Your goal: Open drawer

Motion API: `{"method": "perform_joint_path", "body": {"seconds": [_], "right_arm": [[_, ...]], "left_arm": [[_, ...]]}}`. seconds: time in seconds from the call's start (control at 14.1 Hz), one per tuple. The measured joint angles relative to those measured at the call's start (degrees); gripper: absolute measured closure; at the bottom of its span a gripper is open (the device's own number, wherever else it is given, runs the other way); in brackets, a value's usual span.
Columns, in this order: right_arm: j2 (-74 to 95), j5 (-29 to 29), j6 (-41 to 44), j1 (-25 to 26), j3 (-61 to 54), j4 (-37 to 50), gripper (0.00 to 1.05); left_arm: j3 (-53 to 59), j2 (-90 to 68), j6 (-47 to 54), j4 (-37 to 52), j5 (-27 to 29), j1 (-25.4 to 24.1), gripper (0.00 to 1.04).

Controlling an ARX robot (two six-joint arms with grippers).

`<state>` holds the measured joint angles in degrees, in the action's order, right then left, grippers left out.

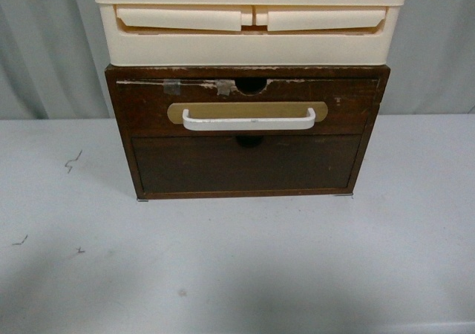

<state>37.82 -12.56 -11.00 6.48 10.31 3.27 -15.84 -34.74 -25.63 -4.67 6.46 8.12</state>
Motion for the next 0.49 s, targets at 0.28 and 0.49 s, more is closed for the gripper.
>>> {"method": "perform_joint_path", "body": {"seconds": [0.28,0.49], "right_arm": [[37.6,-13.6,-21.7,-5.8,7.1,34.4,0.06],[62.2,-14.2,-34.8,-12.8,17.1,54.1,0.06]], "left_arm": [[-6.9,-35.5,-27.9,32.8,-16.8,7.1,0.07],[-17.4,-58.2,-39.0,50.3,-22.2,10.3,0.07]]}}
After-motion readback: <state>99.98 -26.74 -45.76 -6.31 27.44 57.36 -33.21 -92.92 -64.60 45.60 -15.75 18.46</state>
